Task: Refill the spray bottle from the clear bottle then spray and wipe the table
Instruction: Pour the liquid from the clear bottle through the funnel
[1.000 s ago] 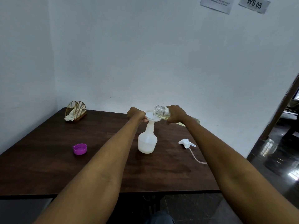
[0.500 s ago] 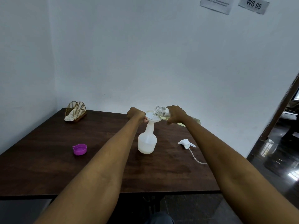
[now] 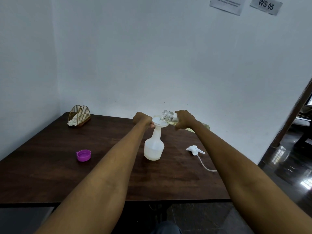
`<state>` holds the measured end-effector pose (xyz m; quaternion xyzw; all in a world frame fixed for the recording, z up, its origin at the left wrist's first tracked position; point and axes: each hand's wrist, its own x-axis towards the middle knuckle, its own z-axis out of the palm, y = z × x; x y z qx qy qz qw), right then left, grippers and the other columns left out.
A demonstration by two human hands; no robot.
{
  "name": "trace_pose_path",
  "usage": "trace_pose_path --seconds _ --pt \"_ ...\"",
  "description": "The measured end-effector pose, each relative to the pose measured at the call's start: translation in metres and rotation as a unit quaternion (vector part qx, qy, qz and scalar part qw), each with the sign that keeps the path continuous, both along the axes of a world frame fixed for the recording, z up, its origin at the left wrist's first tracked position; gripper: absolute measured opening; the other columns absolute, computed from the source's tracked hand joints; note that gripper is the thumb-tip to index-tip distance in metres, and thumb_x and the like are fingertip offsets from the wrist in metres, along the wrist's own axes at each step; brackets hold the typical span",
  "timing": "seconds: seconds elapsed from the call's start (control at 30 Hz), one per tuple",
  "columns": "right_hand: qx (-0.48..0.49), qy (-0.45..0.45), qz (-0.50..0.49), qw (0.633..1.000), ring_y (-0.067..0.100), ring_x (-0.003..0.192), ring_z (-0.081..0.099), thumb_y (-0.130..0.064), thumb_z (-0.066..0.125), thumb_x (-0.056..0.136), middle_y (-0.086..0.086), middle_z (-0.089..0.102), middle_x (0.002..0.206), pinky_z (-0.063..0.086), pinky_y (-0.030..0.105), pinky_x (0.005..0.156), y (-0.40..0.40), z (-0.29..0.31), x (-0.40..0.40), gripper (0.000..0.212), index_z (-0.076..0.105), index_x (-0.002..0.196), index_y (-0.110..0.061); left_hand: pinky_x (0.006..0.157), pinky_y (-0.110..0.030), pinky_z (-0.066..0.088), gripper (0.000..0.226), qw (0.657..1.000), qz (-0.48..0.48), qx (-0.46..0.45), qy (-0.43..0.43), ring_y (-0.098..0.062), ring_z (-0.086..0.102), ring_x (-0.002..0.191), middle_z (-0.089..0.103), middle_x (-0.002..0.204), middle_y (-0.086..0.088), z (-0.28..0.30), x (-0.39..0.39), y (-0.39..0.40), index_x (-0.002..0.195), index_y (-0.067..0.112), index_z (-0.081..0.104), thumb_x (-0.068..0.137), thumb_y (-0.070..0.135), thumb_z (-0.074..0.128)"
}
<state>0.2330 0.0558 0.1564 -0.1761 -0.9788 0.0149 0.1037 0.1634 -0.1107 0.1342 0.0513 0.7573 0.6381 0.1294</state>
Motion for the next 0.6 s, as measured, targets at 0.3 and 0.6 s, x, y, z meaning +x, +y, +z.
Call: trace_pose_path --seconds 0.3,0.6 --pt "0.005 -0.009 -0.004 1.0 0.02 0.08 0.049 -0.013 0.078 0.061 0.002 0.055 0.088 0.041 0.028 0.067 0.0022 0.0006 0.0034 0.036 0.053 0.088 -0.012 0.054 -0.022 0.054 0.027 1.0 0.01 0.0 0.014 -0.008 0.047 0.019 0.056 0.056 -0.01 -0.0001 0.0018 -0.0007 0.06 0.001 0.052 0.084 -0.008 0.059" --pt "-0.006 -0.006 -0.018 1.0 0.027 0.093 0.058 -0.013 0.077 0.062 0.01 0.063 0.103 0.039 0.028 0.066 0.0049 -0.0008 0.0072 0.042 0.058 0.099 -0.006 0.057 -0.024 0.055 0.025 1.0 0.013 0.001 0.015 -0.008 0.047 0.019 0.061 0.066 -0.013 -0.0006 0.0009 0.0 0.061 0.001 0.052 0.083 -0.008 0.062"
